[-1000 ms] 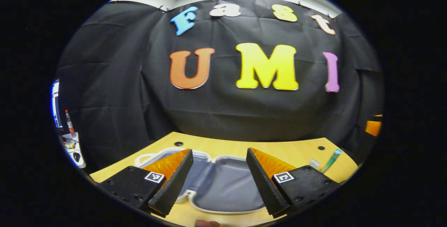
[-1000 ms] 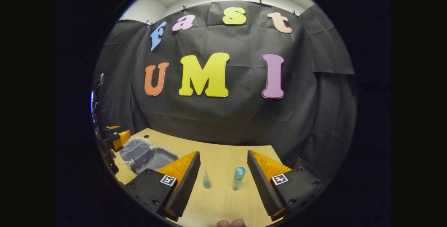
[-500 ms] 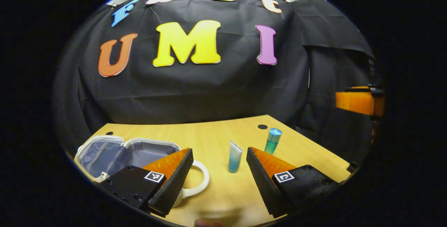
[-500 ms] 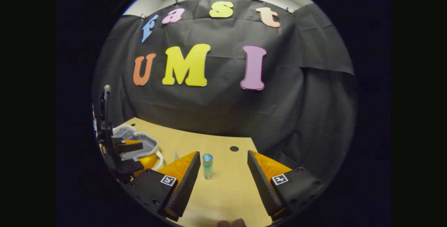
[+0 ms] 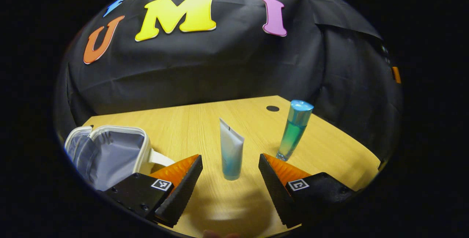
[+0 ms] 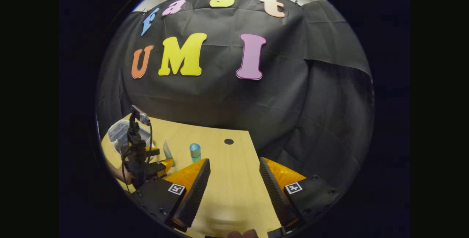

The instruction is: First open the suitcase, pack the skin care products into it, and then close the suitcase.

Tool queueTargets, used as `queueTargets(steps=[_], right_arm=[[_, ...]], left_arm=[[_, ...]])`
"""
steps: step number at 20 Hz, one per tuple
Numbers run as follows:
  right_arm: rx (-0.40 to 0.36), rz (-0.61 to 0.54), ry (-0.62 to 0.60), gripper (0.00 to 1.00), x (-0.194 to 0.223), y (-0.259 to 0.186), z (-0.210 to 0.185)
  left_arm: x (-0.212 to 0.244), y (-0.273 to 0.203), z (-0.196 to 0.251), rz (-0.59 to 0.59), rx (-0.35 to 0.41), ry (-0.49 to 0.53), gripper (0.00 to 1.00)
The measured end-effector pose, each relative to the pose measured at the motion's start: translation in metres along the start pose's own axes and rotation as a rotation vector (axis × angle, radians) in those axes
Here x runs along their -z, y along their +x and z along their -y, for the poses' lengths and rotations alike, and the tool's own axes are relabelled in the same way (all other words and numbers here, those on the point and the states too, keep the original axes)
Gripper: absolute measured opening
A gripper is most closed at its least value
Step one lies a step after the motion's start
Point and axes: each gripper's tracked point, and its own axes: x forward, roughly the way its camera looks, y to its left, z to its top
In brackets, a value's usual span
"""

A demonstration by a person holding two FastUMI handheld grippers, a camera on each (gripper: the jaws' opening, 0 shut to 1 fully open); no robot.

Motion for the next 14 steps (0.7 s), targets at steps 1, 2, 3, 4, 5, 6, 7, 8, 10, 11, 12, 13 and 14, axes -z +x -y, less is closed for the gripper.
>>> queueTargets(steps=[1, 2, 3, 4, 5, 6, 7, 8, 10, 11, 12, 13, 14], right_arm=[[0.003, -0.006, 0.002, 0.80, 0.001, 0.001, 0.003], [0.005, -0.010, 0.003, 0.80, 0.002, 0.003, 0.005], [0.005, -0.013, 0.006, 0.80, 0.002, 0.006, 0.005], [0.005, -0.013, 0.008, 0.80, 0.003, 0.009, 0.006], [0.002, -0.013, 0.012, 0.80, 0.003, 0.012, 0.006], [-0.001, -0.015, 0.014, 0.80, 0.004, 0.015, 0.004], [-0.008, -0.019, 0.017, 0.80, 0.004, 0.019, 0.002], [-0.014, -0.023, 0.019, 0.80, 0.007, 0.023, 0.000], [-0.028, -0.026, 0.022, 0.80, 0.011, 0.028, -0.005], [-0.037, -0.029, 0.022, 0.80, 0.012, 0.031, -0.009], [-0.043, -0.032, 0.022, 0.80, 0.015, 0.035, -0.011], [-0.052, -0.035, 0.023, 0.80, 0.017, 0.037, -0.014], [-0.057, -0.039, 0.023, 0.80, 0.019, 0.040, -0.016]], left_arm=[[0.006, 0.006, 0.000, -0.024, -0.003, -0.003, 0.99], [0.009, 0.011, 0.000, -0.040, -0.005, -0.011, 0.99], [0.012, 0.015, -0.001, -0.053, -0.005, -0.021, 0.98], [0.013, 0.019, -0.001, -0.068, -0.009, -0.027, 0.98], [0.015, 0.021, -0.002, -0.082, -0.010, -0.027, 1.00], [0.016, 0.023, -0.002, -0.092, -0.007, -0.025, 0.91], [0.015, 0.027, -0.001, -0.097, -0.006, -0.018, 0.87], [0.015, 0.029, -0.001, -0.103, -0.004, -0.011, 0.86], [0.017, 0.033, -0.001, -0.120, -0.001, -0.001, 0.77], [0.019, 0.033, -0.002, -0.129, -0.002, 0.001, 0.71], [0.020, 0.034, -0.002, -0.133, 0.001, -0.006, 0.66], [0.018, 0.031, -0.005, -0.131, -0.007, -0.009, 0.52], [0.018, 0.030, -0.006, -0.134, -0.008, -0.014, 0.45]])
